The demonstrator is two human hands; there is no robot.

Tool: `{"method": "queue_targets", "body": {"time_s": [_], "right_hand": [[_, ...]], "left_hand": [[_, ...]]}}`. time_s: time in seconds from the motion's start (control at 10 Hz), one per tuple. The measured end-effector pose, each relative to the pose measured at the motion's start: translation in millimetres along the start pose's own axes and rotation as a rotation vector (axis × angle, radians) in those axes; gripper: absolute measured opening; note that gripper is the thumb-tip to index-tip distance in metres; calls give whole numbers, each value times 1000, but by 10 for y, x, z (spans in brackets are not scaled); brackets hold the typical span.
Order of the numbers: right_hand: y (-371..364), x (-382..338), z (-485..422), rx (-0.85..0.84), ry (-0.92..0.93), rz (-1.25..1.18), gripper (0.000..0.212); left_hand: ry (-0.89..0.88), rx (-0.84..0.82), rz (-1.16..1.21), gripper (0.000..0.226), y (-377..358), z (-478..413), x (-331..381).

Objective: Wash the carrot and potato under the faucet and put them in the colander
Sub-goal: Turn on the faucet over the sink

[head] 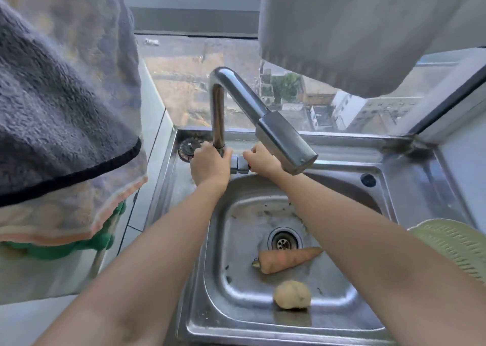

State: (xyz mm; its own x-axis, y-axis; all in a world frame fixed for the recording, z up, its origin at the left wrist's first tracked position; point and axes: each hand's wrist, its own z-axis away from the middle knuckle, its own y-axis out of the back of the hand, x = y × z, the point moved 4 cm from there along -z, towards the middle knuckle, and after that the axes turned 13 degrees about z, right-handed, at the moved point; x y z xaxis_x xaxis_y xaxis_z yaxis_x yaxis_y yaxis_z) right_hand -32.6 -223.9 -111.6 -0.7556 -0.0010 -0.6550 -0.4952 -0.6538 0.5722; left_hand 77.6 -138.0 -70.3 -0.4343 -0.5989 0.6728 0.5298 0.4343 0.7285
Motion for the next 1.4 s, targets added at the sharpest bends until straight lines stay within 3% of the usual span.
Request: {"method": "queue_targets", "body": {"time_s": [0.1, 0.3, 0.5, 0.7, 0.8, 0.9, 1.0, 1.1, 1.2, 1.4], "right_hand": [[53, -56, 67, 5, -1, -75, 27], [-94, 628, -556, -66, -41, -123, 21], [-229, 933, -821, -144, -44, -157, 43], [31, 293, 82, -106, -35, -201, 29], [88, 331, 391, -97, -20, -295, 41], [28, 612, 538, -97, -52, -192, 42], [-177, 1064, 641, -152, -196, -99, 45], [-435, 1560, 727, -251, -223, 157, 40], [-714, 1997, 671, -338, -150, 528, 39], [-1249, 2476, 565, -436, -29, 935, 67]], "left_hand": [[-82, 36, 3, 37, -27, -25, 5], [-136, 44, 1, 35, -32, -51, 7], [-164, 58, 0, 35, -42, -30, 10], [-96, 16, 64, 38, -28, 24, -78], [44, -10, 102, 59, -86, 160, -199], [221, -128, 92, 56, -285, 358, -484], [320, -438, 110, 29, -679, 621, -794], [527, -659, 315, 18, -1065, 884, -934], [643, -736, 454, 27, -1348, 1020, -941], [770, -715, 583, 31, -1598, 1042, -1081]]}}
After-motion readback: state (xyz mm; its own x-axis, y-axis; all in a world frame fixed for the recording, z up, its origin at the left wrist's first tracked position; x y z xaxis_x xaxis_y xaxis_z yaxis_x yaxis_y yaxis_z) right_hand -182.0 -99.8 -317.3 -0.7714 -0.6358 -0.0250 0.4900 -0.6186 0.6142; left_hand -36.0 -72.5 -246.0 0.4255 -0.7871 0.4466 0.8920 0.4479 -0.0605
